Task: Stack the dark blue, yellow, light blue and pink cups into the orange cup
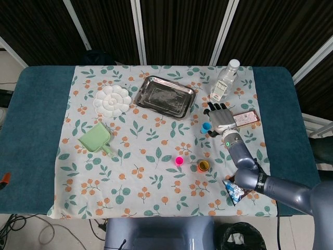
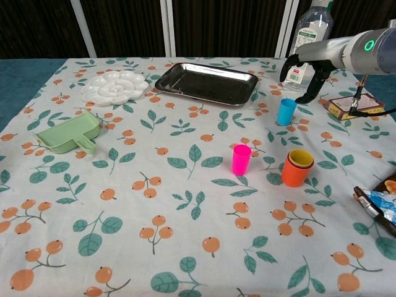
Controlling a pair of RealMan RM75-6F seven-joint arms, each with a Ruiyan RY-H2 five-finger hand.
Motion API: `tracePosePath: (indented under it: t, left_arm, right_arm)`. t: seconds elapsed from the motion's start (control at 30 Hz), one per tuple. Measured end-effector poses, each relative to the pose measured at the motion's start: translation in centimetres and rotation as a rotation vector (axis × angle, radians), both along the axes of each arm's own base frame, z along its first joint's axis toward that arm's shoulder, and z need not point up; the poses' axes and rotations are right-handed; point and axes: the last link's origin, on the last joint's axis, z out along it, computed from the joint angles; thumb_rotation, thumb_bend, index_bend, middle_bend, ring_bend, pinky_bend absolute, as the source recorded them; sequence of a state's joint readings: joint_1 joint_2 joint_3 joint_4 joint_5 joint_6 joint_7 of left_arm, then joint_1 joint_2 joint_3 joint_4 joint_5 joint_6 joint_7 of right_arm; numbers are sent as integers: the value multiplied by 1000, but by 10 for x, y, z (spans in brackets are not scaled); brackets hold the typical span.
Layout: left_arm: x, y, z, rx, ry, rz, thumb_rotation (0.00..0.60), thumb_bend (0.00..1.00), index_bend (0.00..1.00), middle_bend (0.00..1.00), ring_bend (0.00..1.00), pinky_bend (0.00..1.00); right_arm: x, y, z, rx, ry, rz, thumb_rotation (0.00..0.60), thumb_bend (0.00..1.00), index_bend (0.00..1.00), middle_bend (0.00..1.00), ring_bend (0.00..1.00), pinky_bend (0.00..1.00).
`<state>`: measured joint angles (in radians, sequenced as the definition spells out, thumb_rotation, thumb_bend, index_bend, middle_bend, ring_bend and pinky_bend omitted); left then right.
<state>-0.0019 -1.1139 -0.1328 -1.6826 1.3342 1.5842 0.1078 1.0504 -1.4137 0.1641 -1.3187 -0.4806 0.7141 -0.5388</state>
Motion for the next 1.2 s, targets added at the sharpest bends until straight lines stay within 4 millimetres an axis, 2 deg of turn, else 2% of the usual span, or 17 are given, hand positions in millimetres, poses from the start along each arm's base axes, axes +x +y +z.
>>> tracePosePath:
  t: [0.5, 1.0, 1.2]
  left_arm:
    - [0, 1, 0, -1, 1, -2, 600, 216, 212, 116, 0, 0]
    - [0, 1, 0, 3, -7, -9, 600, 216, 214, 116, 0, 0]
    - [0, 1, 0, 0, -6, -8, 600, 216, 215, 116, 0, 0]
  right_arm:
    - [-8, 2, -21, 18, 4, -13, 600, 407, 342, 0, 60, 74]
    - [-16, -3, -28, -1, 9, -20, 600, 407, 358, 0, 60, 74]
    - [-17, -4, -30, 3, 1, -23, 600, 407, 426, 0, 60, 75]
